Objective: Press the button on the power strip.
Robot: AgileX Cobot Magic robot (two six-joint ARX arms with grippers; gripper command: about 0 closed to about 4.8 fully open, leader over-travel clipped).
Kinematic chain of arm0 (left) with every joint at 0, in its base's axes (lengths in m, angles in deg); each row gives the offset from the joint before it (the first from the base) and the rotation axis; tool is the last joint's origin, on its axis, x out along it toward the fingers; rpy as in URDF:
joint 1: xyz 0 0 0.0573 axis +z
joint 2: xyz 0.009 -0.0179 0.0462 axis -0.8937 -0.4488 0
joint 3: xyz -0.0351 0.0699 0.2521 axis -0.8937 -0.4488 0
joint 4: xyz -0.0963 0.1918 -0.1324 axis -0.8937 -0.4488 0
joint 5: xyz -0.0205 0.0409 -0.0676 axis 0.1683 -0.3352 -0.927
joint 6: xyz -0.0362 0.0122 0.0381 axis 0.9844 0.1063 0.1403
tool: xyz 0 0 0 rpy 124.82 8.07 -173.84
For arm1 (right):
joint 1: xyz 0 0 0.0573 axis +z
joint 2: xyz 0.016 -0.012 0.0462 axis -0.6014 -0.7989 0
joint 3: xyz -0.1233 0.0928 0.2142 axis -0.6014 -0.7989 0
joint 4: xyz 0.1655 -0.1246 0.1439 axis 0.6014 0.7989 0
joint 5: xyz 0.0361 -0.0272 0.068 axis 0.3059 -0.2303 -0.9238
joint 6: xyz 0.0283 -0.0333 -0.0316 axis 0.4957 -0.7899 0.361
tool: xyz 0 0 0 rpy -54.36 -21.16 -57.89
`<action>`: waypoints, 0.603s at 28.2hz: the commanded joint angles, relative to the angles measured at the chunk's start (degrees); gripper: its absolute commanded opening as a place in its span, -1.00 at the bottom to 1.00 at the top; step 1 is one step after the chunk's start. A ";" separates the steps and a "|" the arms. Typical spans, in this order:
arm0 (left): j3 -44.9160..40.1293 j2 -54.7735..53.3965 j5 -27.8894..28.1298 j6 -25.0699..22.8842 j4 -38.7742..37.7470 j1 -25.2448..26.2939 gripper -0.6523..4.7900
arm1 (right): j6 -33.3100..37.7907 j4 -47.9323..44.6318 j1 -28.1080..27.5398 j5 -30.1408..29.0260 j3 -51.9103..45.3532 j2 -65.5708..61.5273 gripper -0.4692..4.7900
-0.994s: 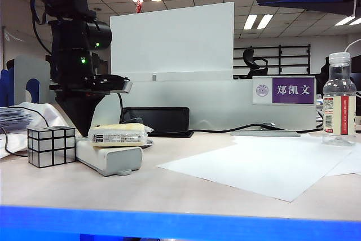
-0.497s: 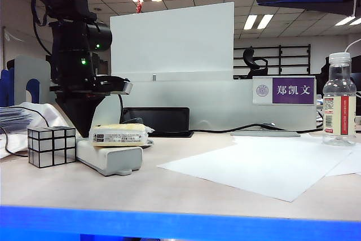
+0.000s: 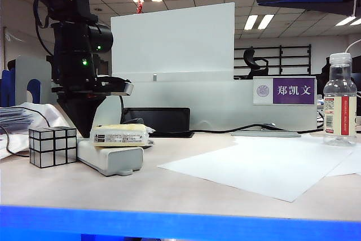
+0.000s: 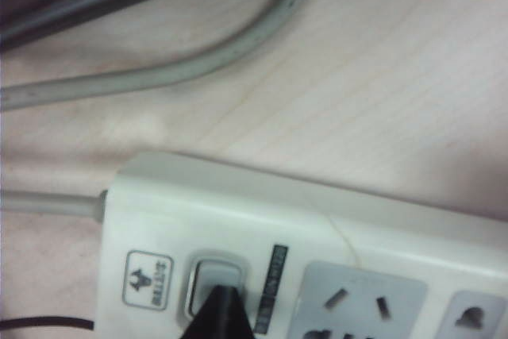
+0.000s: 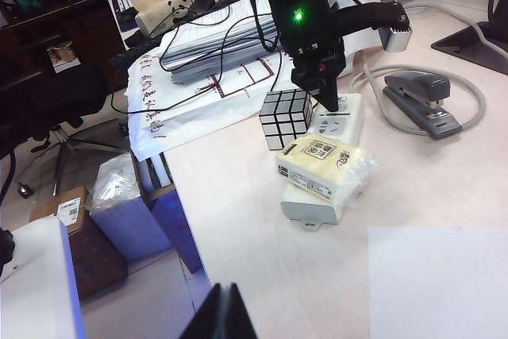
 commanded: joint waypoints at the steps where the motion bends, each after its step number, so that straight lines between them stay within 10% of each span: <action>1: -1.97 -4.28 -1.25 -0.46 -1.55 0.09 -0.78 | -0.37 -0.85 0.07 0.00 0.31 0.00 -0.81; 17: -1.86 -5.55 -2.64 -1.53 -1.55 0.68 -0.78 | -0.37 -1.51 0.07 0.00 0.31 0.00 -0.81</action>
